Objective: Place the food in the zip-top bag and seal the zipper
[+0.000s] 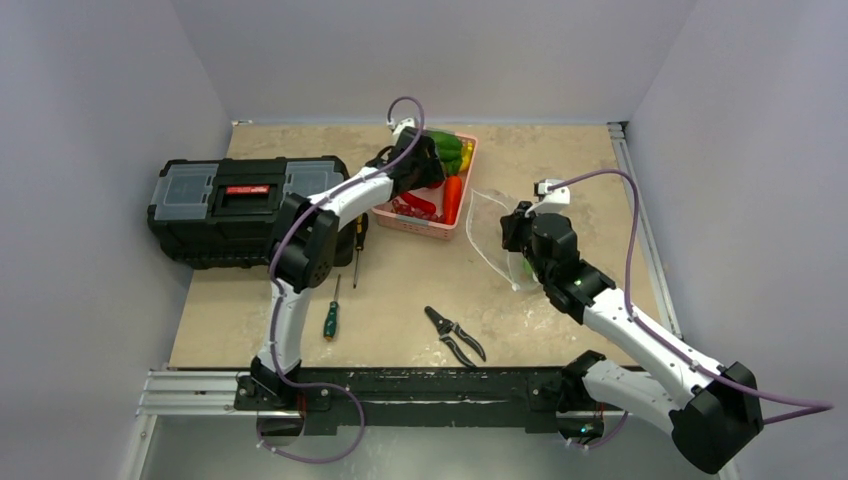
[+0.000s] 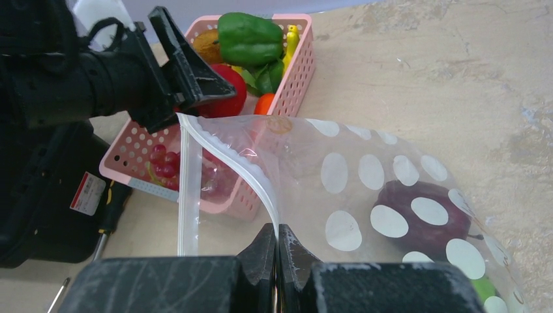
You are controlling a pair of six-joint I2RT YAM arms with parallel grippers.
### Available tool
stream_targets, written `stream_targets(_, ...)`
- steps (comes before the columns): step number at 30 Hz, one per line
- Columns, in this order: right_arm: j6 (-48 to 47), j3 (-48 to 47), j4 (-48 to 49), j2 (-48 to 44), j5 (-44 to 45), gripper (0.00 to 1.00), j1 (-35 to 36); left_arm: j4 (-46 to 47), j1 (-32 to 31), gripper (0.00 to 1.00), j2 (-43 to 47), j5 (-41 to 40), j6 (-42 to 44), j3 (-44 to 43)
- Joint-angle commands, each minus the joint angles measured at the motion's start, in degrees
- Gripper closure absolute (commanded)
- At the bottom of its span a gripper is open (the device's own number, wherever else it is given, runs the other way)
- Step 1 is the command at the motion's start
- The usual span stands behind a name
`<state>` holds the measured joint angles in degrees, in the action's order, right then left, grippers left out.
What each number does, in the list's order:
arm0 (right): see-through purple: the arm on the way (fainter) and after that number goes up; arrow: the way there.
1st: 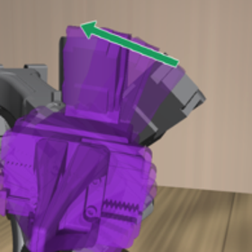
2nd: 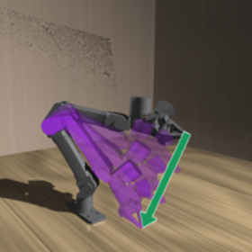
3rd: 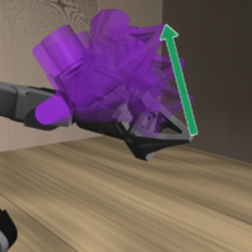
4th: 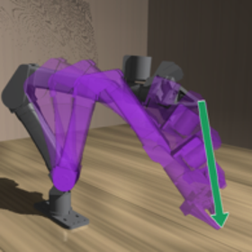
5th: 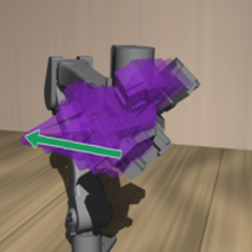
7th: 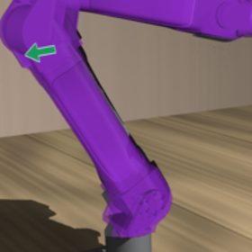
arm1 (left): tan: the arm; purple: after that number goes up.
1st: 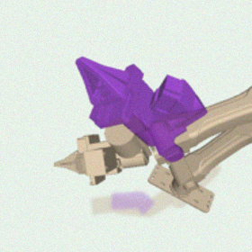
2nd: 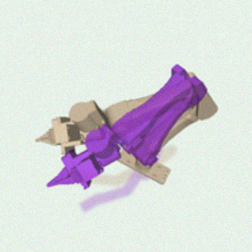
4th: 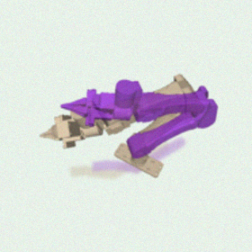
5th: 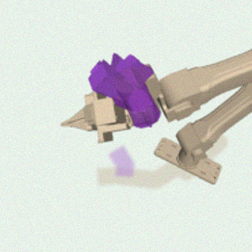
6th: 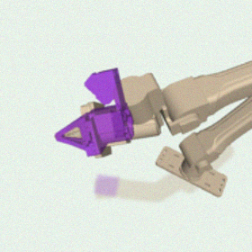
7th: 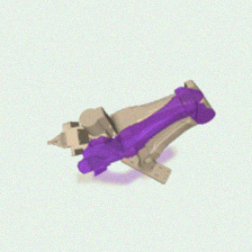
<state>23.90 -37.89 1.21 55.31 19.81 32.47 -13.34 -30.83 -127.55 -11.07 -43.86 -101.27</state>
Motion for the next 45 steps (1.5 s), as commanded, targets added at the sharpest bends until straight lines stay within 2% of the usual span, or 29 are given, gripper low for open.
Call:
stream_targets(1, -0.6, 0.3, 2.3, -0.7, -0.8, 1.0, 0.0, -0.2, 0.1, 0.58, 10.2, 6.1, 3.8, 3.4)
stream_targets(9, -0.3, 0.3, 2.0, -1.4, -1.9, 1.0, 0.0, -6.9, 0.2, 0.55, 22.5, 21.4, 6.1, 11.0)
stream_targets(15, 0.3, 0.8, 2.7, -1.8, -3.1, 1.0, 0.1, 2.1, 0.0, 0.54, 36.1, 32.5, 7.3, 24.7)
stream_targets(22, 0.6, 0.8, 3.2, -1.5, -4.4, 1.0, 0.0, 11.4, -3.9, 0.56, 45.2, 39.7, 4.9, 34.7)
stream_targets(28, 0.6, 0.5, 2.4, -1.9, -4.7, 1.0, 0.0, 12.4, -10.3, 0.56, 42.6, 39.4, 4.7, 33.5)
stream_targets(31, 0.4, 0.4, 2.1, -2.4, -4.6, 1.0, 0.0, 14.5, -10.8, 0.57, 39.6, 39.7, 3.2, 32.7)
stream_targets(37, -0.1, 0.5, 2.0, -4.3, -4.1, 1.0, 0.0, 11.2, -10.7, 0.58, 34.0, 38.1, 1.5, 31.7)
stream_targets(41, -0.1, 0.6, 2.1, -4.1, -4.3, 1.0, 0.0, 10.9, -10.8, 0.58, 30.9, 40.4, 0.1, 29.9)
stream_targets(45, 0.1, 0.7, 2.4, -3.5, -4.9, 1.0, 0.0, 10.9, -11.1, 0.48, 30.1, 41.6, -0.4, 28.2)
